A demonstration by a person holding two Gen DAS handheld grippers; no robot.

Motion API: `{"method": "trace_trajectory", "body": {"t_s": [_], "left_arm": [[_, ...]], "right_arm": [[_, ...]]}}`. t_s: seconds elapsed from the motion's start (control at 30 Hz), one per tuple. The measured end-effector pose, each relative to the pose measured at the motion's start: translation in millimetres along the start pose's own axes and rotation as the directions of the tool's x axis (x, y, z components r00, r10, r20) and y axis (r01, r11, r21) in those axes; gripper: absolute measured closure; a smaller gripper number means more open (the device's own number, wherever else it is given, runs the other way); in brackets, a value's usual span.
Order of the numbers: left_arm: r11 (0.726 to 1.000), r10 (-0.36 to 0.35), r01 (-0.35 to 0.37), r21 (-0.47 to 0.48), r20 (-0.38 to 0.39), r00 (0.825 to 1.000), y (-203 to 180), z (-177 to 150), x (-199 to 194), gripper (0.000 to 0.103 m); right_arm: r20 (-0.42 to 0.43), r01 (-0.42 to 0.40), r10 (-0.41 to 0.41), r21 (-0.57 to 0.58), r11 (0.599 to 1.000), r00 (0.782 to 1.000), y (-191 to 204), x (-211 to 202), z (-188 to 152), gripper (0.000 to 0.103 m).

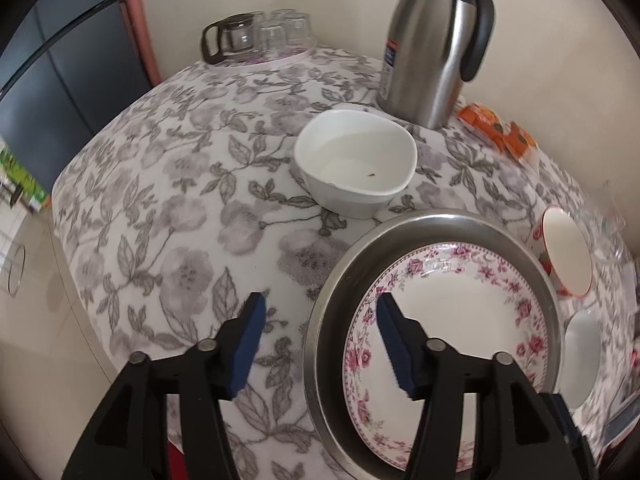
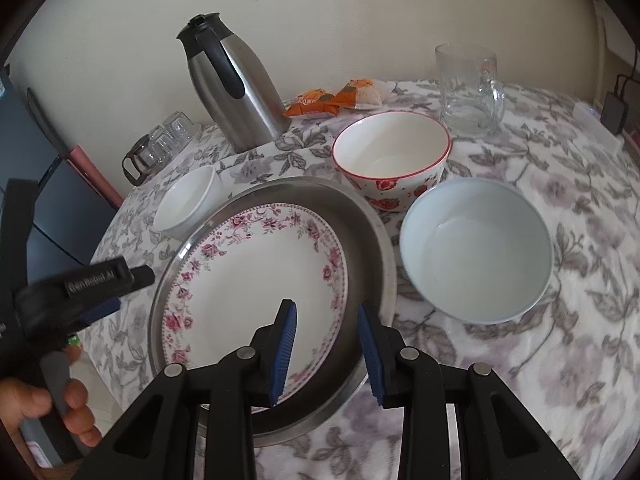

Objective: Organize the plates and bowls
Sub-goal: 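Open both grippers and release the rose plate rim, then move both grippers to the rim of the red-rimmed white bowl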

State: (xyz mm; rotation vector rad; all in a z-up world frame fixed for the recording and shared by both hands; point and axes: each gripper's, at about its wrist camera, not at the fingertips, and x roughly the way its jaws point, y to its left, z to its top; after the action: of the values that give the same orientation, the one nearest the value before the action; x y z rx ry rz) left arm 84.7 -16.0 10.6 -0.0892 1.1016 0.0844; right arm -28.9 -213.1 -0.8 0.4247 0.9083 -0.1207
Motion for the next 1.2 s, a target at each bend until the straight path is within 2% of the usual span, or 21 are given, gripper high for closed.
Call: {"method": "trace_trajectory", "body": {"t_s": [0.13, 0.2, 0.4, 0.47, 0.57, 0.6, 0.63, 0.7, 0.8, 0.9, 1.07, 1.2], "left_arm": [[0.998, 0.036, -0.035, -0.055, 0.018, 0.999, -2.0, -2.8, -7.1, 0.033], [0.996, 0.060, -0.058, -0.070, 0.025, 0.998, -2.7, -4.2, -8.6, 0.024], [0.994, 0.096, -0.094, -0.059, 0.041, 0.995, -3.4, -4.6, -9.2, 0.021], [0.993, 0.094, -0.092, -0.071, 0.029, 0.995, -0.9, -4.5, -6.9, 0.014], [0.995, 0.069, -0.068, -0.074, 0.015, 0.997, 1.6, -3.9, -4.3, 0.013], [0.996, 0.064, -0.063, -0.069, 0.013, 0.998, 1.8, -3.5, -3.7, 0.013], [0.996, 0.062, -0.061, -0.065, 0.014, 0.998, 2.9, -2.7, -3.0, 0.013], [0.997, 0.054, -0.053, -0.062, 0.010, 0.998, 4.8, -1.7, -1.0, 0.013], [0.998, 0.018, -0.018, -0.067, -0.011, 1.000, 9.4, -0.3, 2.8, 0.012], [0.998, 0.000, 0.000, -0.059, -0.011, 1.000, 12.3, 0.1, 4.3, 0.008], [0.999, -0.030, 0.030, -0.043, 0.001, 1.000, 17.8, 2.3, 3.1, 0.008], [0.999, -0.043, 0.043, 0.006, 0.013, 0.999, 19.5, 3.3, 2.3, 0.007]], "right_arm": [[0.030, -0.015, 0.016, -0.033, 0.999, 0.999, -3.4, -5.5, -0.7, 0.068], [0.048, -0.030, 0.033, -0.059, 0.998, 0.998, -0.5, -9.4, 0.6, 0.068], [0.082, -0.045, 0.055, -0.121, 0.992, 0.995, 19.9, -21.6, 0.7, 0.068], [0.080, -0.034, 0.046, -0.140, 0.990, 0.996, 26.7, -20.6, -1.4, 0.068], [0.076, -0.021, 0.032, -0.149, 0.989, 0.997, 32.6, -17.3, -2.5, 0.068], [0.079, -0.012, 0.024, -0.154, 0.988, 0.997, 34.3, -16.7, -2.9, 0.065], [0.080, 0.004, 0.009, -0.157, 0.988, 0.997, 36.1, -15.4, -3.0, 0.052], [0.079, 0.024, -0.012, -0.159, 0.987, 0.997, 38.0, -13.8, -3.6, 0.041], [0.081, 0.066, -0.054, -0.159, 0.985, 0.995, 39.7, -12.9, -3.9, 0.040], [0.089, 0.120, -0.109, -0.137, 0.983, 0.990, 36.6, -12.5, -3.6, 0.028], [0.086, 0.195, -0.188, -0.081, 0.977, 0.978, 27.7, -12.4, -4.0, 0.020], [0.092, 0.239, -0.233, -0.061, 0.969, 0.968, 27.7, -16.7, -4.4, 0.013]]}}
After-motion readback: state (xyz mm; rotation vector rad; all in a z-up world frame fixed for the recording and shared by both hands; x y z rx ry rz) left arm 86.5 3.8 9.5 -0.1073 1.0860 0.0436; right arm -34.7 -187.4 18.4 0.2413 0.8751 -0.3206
